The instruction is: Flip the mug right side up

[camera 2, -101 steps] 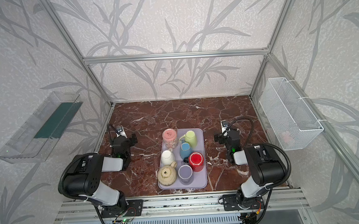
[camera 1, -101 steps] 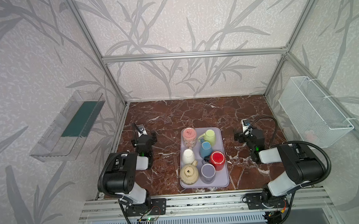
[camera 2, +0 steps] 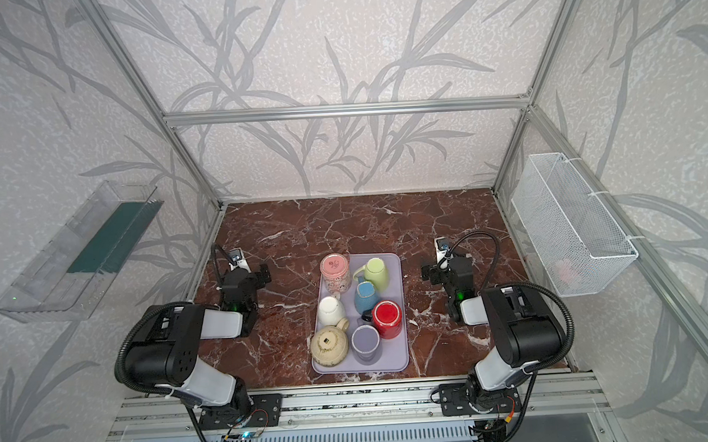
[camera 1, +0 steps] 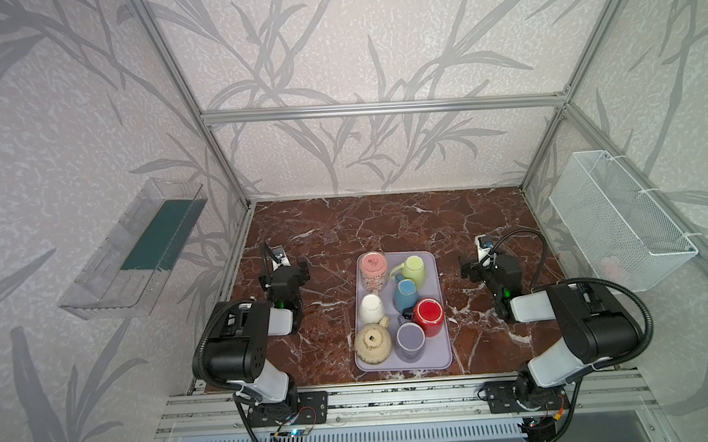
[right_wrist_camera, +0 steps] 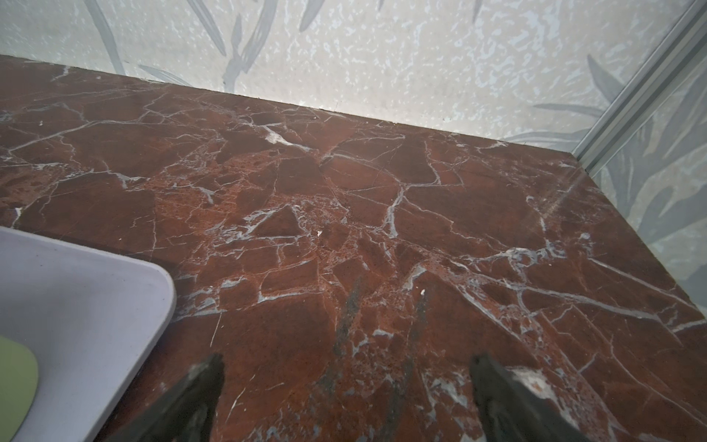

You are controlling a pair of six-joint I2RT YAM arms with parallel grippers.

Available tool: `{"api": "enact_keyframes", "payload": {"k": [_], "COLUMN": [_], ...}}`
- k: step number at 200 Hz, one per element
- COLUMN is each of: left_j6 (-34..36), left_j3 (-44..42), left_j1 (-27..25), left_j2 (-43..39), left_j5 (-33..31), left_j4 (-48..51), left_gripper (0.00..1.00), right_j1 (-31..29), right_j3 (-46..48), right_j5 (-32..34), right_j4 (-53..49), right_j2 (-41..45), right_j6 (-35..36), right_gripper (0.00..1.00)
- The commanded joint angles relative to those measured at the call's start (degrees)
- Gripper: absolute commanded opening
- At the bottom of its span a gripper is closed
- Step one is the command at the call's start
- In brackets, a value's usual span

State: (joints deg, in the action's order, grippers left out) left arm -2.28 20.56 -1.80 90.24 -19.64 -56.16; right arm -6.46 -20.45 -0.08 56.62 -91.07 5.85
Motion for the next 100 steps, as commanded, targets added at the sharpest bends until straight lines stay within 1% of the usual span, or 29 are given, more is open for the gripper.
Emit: {"api": "enact_keyframes", "payload": {"k": [1,100], "left_j6": [-0.18,-0.18], "left_j3": [0.24,0.2], "left_j1": [0.06,0.07], "left_j2": [0.29,0.23], "left_j5": [-0.44,-0.49], "left_j4": [-0.88,-0.88], "left_gripper": [0.99,0.99], "right_j1": [0.11,0.13], "right_j3": [-0.65,-0.67], "right_j5": [-0.1,-0.07], "right_j4": [0.29,0.33], "right_j2": [0.15,0.15], "right_j6": [-0.31,-0.2], "right_gripper": [0.99,0.99]}}
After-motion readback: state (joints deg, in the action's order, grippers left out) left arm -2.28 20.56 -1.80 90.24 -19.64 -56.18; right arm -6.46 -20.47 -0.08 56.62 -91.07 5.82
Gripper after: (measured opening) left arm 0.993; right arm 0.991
